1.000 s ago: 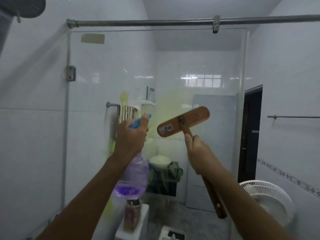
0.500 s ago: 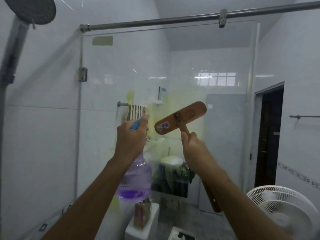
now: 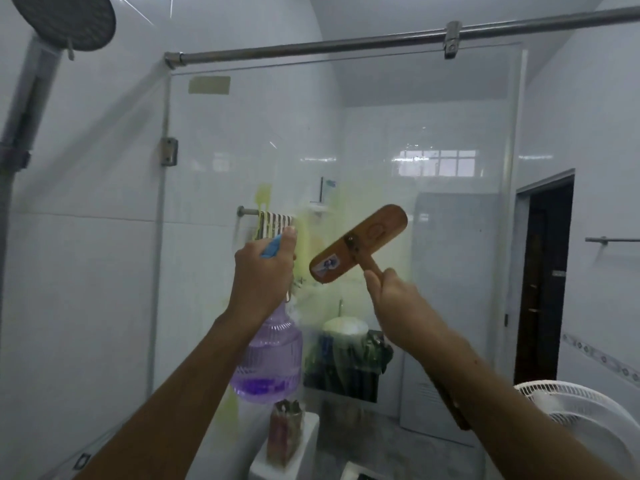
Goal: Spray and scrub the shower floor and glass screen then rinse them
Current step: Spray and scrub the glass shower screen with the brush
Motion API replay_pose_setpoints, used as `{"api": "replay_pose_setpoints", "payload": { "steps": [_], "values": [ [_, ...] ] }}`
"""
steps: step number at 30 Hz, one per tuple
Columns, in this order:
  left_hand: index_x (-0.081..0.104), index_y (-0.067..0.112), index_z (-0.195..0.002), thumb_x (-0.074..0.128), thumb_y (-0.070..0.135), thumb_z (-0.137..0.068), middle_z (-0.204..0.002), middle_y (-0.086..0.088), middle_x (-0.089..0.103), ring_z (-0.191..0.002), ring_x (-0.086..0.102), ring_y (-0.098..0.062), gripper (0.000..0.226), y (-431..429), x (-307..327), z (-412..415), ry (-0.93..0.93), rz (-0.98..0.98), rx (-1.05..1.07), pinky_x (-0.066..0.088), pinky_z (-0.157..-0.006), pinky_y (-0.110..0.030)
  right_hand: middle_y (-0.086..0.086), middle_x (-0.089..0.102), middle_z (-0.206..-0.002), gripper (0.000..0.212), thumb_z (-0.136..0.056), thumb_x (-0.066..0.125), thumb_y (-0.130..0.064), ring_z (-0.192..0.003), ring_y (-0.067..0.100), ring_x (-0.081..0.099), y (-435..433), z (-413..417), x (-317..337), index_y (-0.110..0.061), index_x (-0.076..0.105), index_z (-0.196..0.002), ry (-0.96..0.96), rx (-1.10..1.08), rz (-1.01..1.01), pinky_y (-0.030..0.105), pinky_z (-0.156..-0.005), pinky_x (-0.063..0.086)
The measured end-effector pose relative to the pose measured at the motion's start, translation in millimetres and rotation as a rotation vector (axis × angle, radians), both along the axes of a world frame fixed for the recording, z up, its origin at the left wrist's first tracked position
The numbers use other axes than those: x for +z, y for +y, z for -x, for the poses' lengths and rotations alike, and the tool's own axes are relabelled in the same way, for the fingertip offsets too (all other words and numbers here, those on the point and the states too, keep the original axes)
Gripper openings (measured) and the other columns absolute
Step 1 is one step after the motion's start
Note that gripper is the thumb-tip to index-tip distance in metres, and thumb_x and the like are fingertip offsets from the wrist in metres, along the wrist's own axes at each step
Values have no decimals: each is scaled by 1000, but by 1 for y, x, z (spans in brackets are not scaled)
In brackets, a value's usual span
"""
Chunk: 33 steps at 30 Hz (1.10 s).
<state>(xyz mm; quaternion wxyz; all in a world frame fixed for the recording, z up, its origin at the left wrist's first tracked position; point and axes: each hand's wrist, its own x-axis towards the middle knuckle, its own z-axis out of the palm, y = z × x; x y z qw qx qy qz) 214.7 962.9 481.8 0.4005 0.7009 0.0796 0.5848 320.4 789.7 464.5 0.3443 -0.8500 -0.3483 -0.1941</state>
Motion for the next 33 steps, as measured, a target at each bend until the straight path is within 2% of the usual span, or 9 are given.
{"api": "replay_pose_setpoints", "payload": {
  "steps": [4,6,8,14,18,21,25,27,33],
  "values": [
    [66,-9,-80,56,46,-99,-77,-25,67,-61,66,-33,59,-2,6,-6,-4,49,-36,58,-58,-45,5,59,-88,52,-104,20,-56,-70,17,60,12,-7,80,-14,50,-108,-51,-19,-166,31,-55,47],
    [67,-8,-83,55,45,-100,-78,-24,68,-60,63,-26,56,-2,8,-5,-13,68,-44,57,-56,-35,5,57,-88,50,-104,20,-55,-69,16,59,19,-10,99,-15,48,-107,-74,-24,-217,31,-53,47],
    [67,-8,-84,55,44,-100,-77,-25,67,-56,61,-22,55,2,6,-3,-20,90,-62,53,-50,-26,6,59,-89,49,-104,20,-56,-70,17,60,23,-9,86,-16,48,-105,-52,-11,-172,32,-56,49],
    [66,-4,-73,56,43,-97,-66,-22,65,-48,59,-18,54,12,-7,13,20,10,-18,48,-45,-26,2,58,-85,48,-103,20,-56,-72,14,59,17,-4,30,-17,49,-104,-59,21,-72,27,-56,41],
    [66,-6,-79,54,46,-99,-76,-27,68,-66,66,-43,57,24,-7,19,77,20,-24,58,-59,-49,-1,55,-86,46,-103,20,-57,-74,15,59,28,0,50,-19,45,-109,-28,24,-76,31,-61,48],
    [64,-10,-80,56,47,-98,-75,-29,66,-67,65,-46,61,26,-12,21,79,29,-28,55,-58,-56,1,53,-87,46,-103,20,-58,-72,17,58,32,0,64,-19,43,-106,-26,19,-93,38,-65,53],
    [67,-2,-78,55,42,-99,-71,-19,69,-50,64,-15,50,28,-11,22,95,21,-23,59,-59,-46,3,54,-89,50,-103,21,-57,-71,19,58,35,0,75,-15,47,-107,-32,32,-119,37,-59,52],
    [68,4,-72,55,42,-100,-67,-16,69,-48,61,-9,49,29,-9,24,99,14,-15,57,-57,-37,3,54,-90,49,-102,20,-58,-72,21,59,37,0,78,-16,45,-107,-26,22,-109,37,-57,54],
    [64,9,-71,55,38,-100,-78,-25,69,-62,65,-36,42,27,-12,19,90,5,-32,59,-59,-45,3,53,-91,45,-102,20,-58,-73,22,60,37,1,78,-18,42,-106,-10,20,-97,35,-53,53]
  ]
}}
